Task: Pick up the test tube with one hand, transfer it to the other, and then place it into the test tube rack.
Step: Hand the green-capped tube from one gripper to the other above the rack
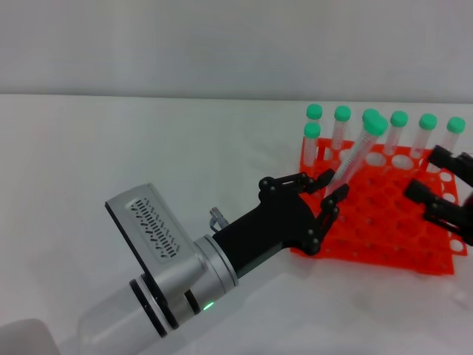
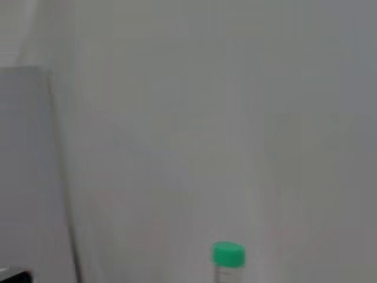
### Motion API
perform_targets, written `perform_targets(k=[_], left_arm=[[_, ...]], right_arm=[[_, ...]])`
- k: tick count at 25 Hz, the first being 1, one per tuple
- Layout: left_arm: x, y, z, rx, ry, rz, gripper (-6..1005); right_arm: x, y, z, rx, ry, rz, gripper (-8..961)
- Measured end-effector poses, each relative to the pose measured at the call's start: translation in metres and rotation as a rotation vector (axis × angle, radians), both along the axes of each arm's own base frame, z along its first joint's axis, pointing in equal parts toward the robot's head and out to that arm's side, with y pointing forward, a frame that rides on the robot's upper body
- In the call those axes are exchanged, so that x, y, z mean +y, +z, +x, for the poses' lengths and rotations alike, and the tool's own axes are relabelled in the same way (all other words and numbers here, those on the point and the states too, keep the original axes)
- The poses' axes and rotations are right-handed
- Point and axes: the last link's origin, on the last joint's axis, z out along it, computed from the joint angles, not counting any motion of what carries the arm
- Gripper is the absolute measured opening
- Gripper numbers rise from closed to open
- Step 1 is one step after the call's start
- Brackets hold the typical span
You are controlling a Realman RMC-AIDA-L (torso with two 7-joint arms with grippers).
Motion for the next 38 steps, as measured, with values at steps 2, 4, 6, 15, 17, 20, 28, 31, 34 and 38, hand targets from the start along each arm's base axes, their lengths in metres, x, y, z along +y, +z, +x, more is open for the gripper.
perform_targets(k=[2,4,6,15,17,20,28,31,34,38], left_arm=[[-0.002,-0.001,0.000,0.002,-0.002,-0.006,202],[-0.002,-0.003,0.000,0.009,0.001,-0.011,203],[-0.003,-0.005,-0.001,0.027,-0.002,-0.020,203],[-0.008,-0.011,0.001,0.070,-0.051,-0.043,204],[-0.007,-0.011,0.002,0.072,-0.055,-0.044,205],[-0.007,-0.012,0.003,0.080,-0.062,-0.048,205],[-0.007,-0.013,0.004,0.087,-0.067,-0.053,206],[-0.007,-0.013,0.004,0.086,-0.066,-0.054,207],[-0.007,-0.014,0.003,0.085,-0.064,-0.055,207],[-0.008,-0.013,0.003,0.083,-0.064,-0.053,208]], right_arm=[[0.002,-0.004,-0.004,-0.004,0.013,-0.005,733],[0.003,-0.007,-0.006,-0.003,0.016,-0.005,732],[0.004,-0.009,-0.008,0.003,0.019,-0.009,731],[0.002,-0.016,-0.018,0.025,0.059,-0.055,726],[0.003,-0.017,-0.020,0.029,0.069,-0.063,725],[0.003,-0.019,-0.022,0.029,0.078,-0.070,724],[0.004,-0.020,-0.023,0.033,0.074,-0.072,720],[0.004,-0.020,-0.022,0.033,0.068,-0.071,633],[0.004,-0.020,-0.022,0.032,0.067,-0.068,547],[0.004,-0.018,-0.020,0.032,0.062,-0.061,413]])
